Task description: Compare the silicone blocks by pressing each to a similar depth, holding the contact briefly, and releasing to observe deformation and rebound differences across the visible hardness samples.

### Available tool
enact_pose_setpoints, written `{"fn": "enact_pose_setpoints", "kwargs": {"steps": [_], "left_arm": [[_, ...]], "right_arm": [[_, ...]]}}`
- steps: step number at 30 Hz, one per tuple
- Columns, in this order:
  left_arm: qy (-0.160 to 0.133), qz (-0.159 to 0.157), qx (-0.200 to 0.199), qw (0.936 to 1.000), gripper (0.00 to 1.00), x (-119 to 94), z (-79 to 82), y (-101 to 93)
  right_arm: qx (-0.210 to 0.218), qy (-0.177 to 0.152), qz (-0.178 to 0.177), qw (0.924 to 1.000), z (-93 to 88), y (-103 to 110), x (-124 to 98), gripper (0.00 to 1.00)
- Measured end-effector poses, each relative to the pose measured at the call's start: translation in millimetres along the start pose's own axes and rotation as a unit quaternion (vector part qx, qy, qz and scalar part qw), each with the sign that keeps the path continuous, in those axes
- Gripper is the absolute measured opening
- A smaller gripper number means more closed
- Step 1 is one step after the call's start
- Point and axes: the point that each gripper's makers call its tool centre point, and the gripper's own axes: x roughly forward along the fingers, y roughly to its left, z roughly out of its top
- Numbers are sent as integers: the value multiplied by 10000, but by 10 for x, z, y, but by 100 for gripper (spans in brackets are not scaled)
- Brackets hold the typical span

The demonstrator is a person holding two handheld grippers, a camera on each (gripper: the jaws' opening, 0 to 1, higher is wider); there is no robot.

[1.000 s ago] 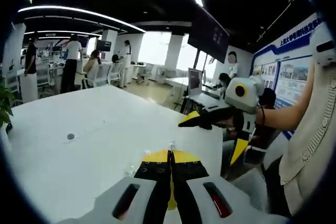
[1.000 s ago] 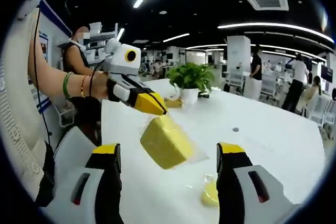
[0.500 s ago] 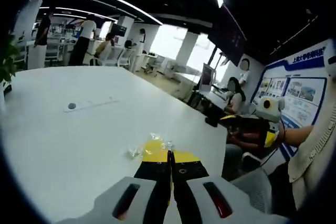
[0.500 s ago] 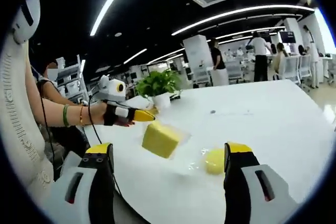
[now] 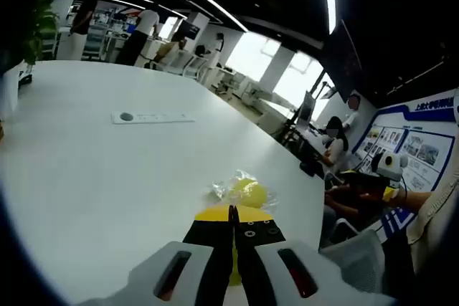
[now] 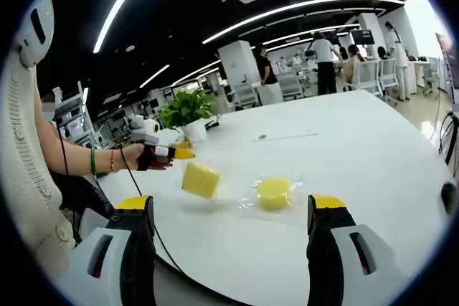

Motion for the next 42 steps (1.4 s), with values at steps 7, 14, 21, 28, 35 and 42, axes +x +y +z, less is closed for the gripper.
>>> {"fn": "enact_pose_setpoints", "kwargs": {"steps": [7,14,21,28,35,42], "left_arm": [[270,250,61,9993,0,25,-53,444],[701,546,132,9960,0,137,-252,783],[923,643,-4,9937,0,206,-437,944],[972,755,-153,9923,0,183,-567,1048],[698,749,-585,9930,0,163,-563,1100],[431,688,-722,9941,0,148,-543,1090]], "right_arm": [[43,115,-168,9998,-36,-36,13,82],[155,392,-247,9988,-216,-41,52,80],[213,519,-249,9981,-284,-20,88,78],[177,624,-150,9978,-293,34,150,76],[67,587,32,9982,-222,113,226,75],[2,527,-19,9986,-175,75,214,76]]}}
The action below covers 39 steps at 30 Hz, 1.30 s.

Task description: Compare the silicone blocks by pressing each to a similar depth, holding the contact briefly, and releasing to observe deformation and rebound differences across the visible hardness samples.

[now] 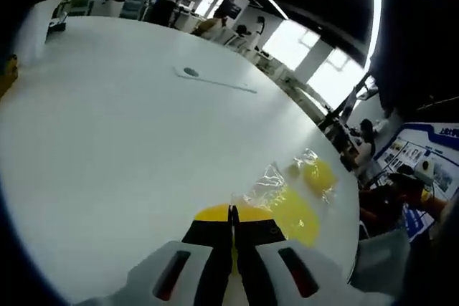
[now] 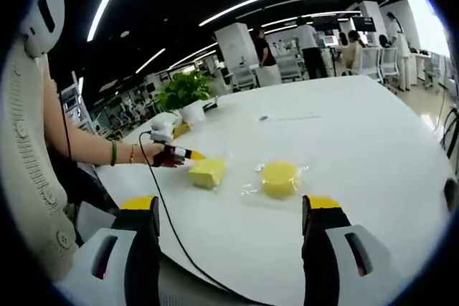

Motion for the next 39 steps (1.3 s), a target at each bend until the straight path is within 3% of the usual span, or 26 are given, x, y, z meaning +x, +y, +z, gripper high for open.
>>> {"fn": "enact_pose_setpoints", "kwargs": {"steps": [2,5,8,12,22,24,28,39], "left_arm": [[-122,125,59,9998,1,-22,34,28],[-337,441,168,9983,12,-88,102,118],[-412,431,105,9982,17,-148,132,91],[-501,589,396,9962,32,-288,155,-6],[-793,723,1321,9854,42,-798,119,-562],[-990,658,1467,9820,44,-940,98,-785],[-1118,590,1745,9765,45,-1140,-11,-1112],[-1792,434,1774,9667,51,-1585,-168,-1746]], "right_arm": [[-10,15,-6,10000,-6,-6,-6,76],[-20,14,22,10000,-3,9,-9,75],[-79,-20,82,9999,26,37,-18,75],[-142,-55,131,9998,55,51,-38,75],[-257,-374,406,9981,165,145,-143,74],[-311,-444,485,9974,190,169,-157,74],[-385,-499,629,9960,211,190,-168,74],[-509,-672,1039,9910,292,207,-200,73]]}}
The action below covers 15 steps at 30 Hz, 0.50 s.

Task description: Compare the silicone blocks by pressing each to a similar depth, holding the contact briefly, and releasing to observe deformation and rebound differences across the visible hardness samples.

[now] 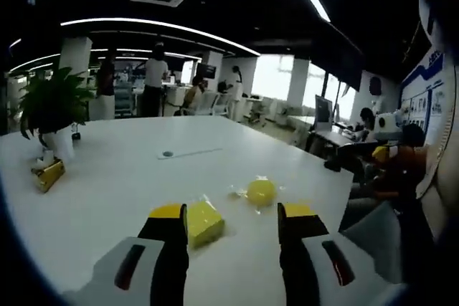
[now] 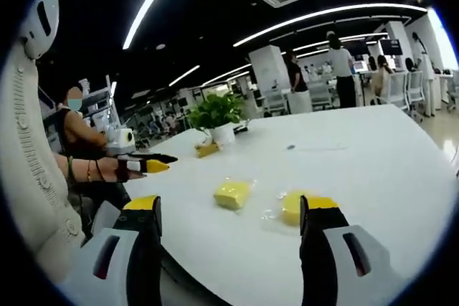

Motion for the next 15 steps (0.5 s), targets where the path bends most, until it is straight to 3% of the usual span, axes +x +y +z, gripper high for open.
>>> {"fn": "enact_pose_setpoints", "kwargs": {"steps": [10,15], "left_arm": [[-92,-75,-310,9994,57,-134,-48,-285],[-100,-128,-412,9990,66,-86,-25,-351]], "right_arm": [[53,-146,193,9997,62,10,-1,71],[84,-138,199,9997,39,-27,-3,70]]}}
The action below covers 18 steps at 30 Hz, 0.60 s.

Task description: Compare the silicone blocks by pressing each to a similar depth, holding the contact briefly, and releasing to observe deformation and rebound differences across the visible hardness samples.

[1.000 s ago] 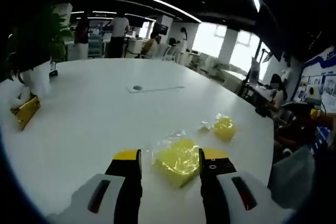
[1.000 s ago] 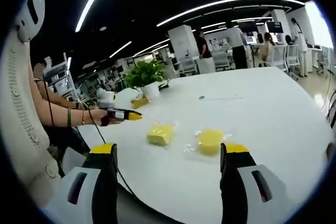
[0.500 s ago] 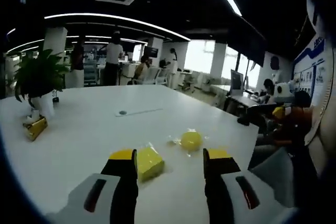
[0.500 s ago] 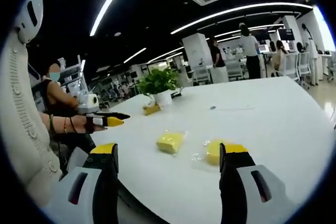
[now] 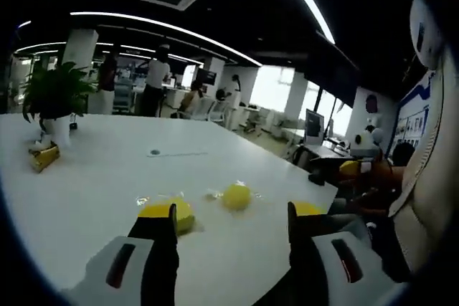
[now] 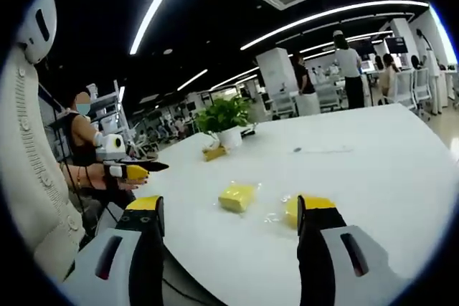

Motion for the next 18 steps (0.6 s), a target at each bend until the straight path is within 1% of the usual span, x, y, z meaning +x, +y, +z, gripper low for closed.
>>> {"fn": "enact_pose_setpoints", "kwargs": {"steps": [2,3,5,8,10,12,15,17,18], "left_arm": [[92,-85,-71,9999,66,46,-11,-31],[174,-110,-70,9998,66,78,-20,-48],[238,-163,-36,9996,65,134,-14,-74],[277,-247,-55,9993,66,221,11,-105],[275,-348,-168,9989,67,308,55,-182],[238,-397,-371,9982,67,398,108,-236],[113,-512,-903,9945,66,528,205,-322],[-55,-525,-1311,9900,67,638,282,-332],[-117,-495,-1702,9841,67,708,303,-321]], "right_arm": [[32,-45,1,10000,12,-23,-2,70],[44,-43,4,10000,13,-44,-2,70],[50,-84,-15,10000,29,-83,-9,70],[84,-132,-35,9999,50,-140,-20,70],[104,-173,-55,9998,71,-189,-29,70],[111,-191,-54,9997,84,-229,-34,70],[149,-224,-52,9996,94,-288,-38,69],[178,-231,-48,9996,84,-324,-32,69],[203,-226,-54,9995,76,-342,-28,69]]}}
